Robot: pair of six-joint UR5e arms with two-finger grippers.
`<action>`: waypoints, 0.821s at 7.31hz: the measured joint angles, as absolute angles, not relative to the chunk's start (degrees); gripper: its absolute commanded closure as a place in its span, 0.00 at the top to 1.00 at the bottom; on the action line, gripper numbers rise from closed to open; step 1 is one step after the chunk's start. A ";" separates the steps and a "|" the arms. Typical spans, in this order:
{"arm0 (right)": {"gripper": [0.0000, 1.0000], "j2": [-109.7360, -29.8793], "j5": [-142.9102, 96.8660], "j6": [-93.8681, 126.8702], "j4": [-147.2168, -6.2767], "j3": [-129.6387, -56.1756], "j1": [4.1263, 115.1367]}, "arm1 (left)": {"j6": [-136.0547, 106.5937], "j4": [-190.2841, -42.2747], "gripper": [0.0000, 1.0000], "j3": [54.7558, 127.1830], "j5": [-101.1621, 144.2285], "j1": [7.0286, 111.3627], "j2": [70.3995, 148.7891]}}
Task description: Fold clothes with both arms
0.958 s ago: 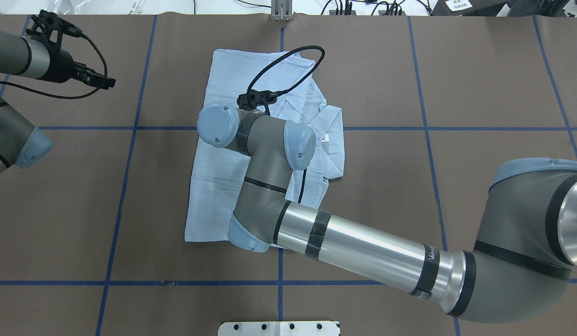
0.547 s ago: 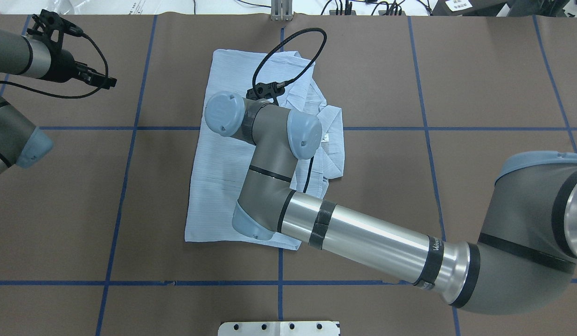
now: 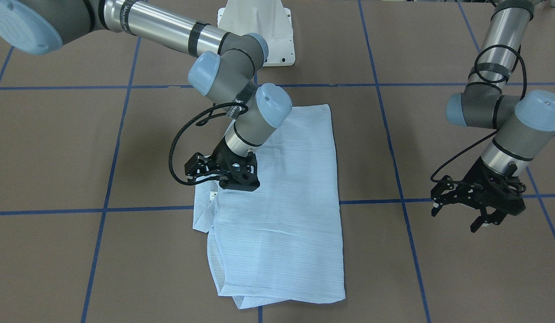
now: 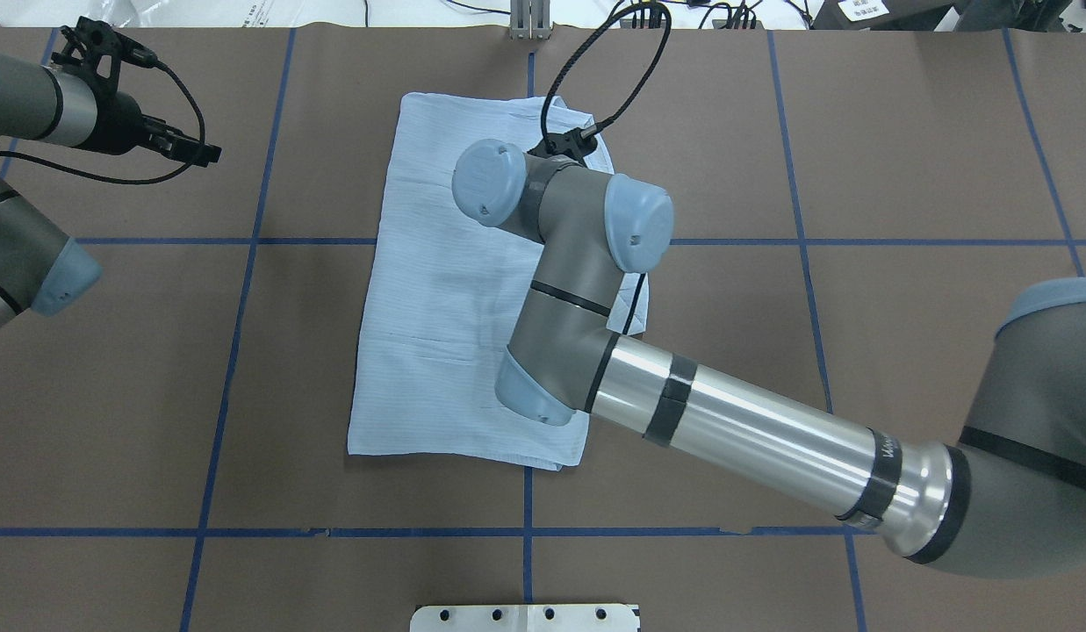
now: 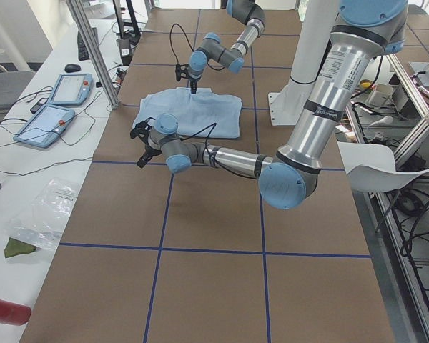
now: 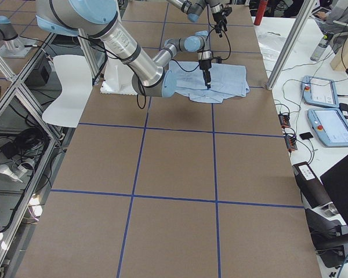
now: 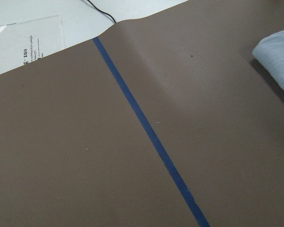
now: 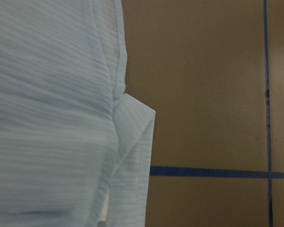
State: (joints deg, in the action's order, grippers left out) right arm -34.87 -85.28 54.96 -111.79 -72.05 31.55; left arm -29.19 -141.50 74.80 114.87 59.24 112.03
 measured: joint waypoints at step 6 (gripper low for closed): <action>1.00 -50.94 -92.95 59.33 -106.36 -104.35 32.75 | -43.82 -140.65 1.00 86.59 114.70 55.99 107.28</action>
